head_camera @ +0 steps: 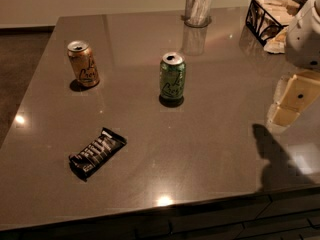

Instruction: Move rxbar chocolate near green can

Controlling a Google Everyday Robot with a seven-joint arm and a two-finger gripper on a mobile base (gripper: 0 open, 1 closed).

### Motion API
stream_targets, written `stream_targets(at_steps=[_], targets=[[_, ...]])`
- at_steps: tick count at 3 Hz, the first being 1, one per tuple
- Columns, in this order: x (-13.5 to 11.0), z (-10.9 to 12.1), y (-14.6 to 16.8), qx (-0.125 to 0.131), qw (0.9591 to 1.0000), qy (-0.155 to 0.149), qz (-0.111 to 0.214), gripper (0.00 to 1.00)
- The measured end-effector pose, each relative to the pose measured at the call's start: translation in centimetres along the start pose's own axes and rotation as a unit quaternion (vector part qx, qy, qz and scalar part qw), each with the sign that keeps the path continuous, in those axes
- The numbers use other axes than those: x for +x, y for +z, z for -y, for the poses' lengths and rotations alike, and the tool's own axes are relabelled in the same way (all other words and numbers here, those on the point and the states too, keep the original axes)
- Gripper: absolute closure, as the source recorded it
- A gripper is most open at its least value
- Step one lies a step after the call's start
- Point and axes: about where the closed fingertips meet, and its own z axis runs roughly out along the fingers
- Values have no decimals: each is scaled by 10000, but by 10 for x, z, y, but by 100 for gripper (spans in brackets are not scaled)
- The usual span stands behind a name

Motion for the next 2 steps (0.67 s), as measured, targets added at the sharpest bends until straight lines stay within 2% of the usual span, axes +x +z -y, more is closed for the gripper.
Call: stream_targets(at_steps=[1, 2], targets=[[0, 0, 0, 1, 10000, 0, 0, 0], [-22, -6, 7, 4, 9996, -279, 69, 0]])
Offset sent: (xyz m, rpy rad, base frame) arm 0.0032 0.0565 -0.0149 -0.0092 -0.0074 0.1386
